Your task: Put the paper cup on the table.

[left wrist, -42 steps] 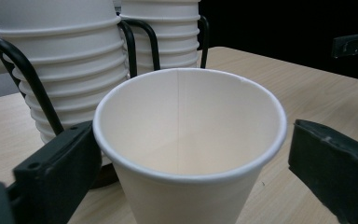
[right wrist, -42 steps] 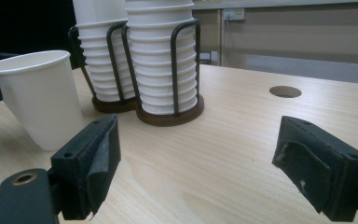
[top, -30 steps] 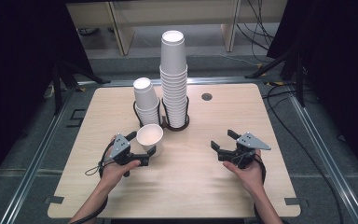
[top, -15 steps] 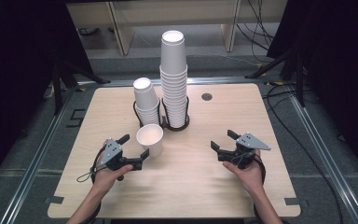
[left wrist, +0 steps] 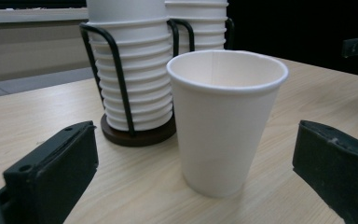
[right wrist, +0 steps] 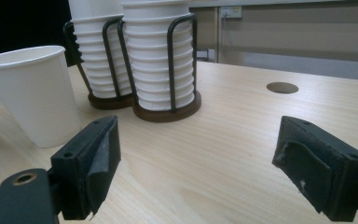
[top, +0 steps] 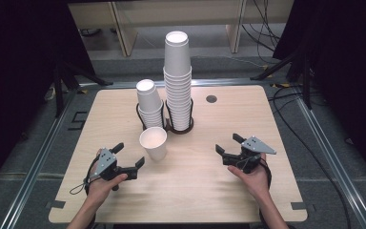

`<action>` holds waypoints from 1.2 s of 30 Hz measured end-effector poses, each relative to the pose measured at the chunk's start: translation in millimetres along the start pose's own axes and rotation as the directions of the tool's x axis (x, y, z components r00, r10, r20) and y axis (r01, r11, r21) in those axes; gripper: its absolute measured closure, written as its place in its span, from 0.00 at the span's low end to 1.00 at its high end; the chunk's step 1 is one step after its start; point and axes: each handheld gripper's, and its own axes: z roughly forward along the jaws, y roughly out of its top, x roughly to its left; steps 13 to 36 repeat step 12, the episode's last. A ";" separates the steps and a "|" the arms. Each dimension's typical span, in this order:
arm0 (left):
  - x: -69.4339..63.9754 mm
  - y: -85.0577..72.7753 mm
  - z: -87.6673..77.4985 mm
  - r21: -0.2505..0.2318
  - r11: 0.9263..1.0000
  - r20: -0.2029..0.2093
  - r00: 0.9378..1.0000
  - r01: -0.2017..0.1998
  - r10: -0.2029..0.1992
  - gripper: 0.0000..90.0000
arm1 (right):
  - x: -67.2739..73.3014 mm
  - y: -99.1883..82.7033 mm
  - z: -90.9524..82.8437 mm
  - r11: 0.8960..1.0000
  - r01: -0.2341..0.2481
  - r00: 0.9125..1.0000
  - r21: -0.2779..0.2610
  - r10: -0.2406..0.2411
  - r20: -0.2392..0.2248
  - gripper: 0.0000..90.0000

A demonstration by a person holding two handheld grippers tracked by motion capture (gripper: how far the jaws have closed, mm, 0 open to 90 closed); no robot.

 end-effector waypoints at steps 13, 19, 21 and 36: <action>1.4 -16.7 -5.0 0.000 1.000 -0.033 0.999 0.003 -0.003 0.00 | 4.7 -4.0 3.3 1.000 -0.029 0.999 -0.002 0.029 -0.026 0.17; 1.4 -16.7 -5.0 0.000 1.000 -0.033 0.999 0.003 -0.003 0.00 | 4.7 -4.0 3.3 1.000 -0.029 0.999 -0.002 0.029 -0.026 0.17; 1.4 -16.7 -5.0 0.000 1.000 -0.033 0.999 0.003 -0.003 0.00 | 4.7 -4.0 3.3 1.000 -0.029 0.999 -0.002 0.029 -0.026 0.17; 1.4 -16.7 -5.0 0.000 1.000 -0.033 0.999 0.003 -0.003 0.00 | 4.7 -4.0 3.3 1.000 -0.029 0.999 -0.002 0.029 -0.026 0.17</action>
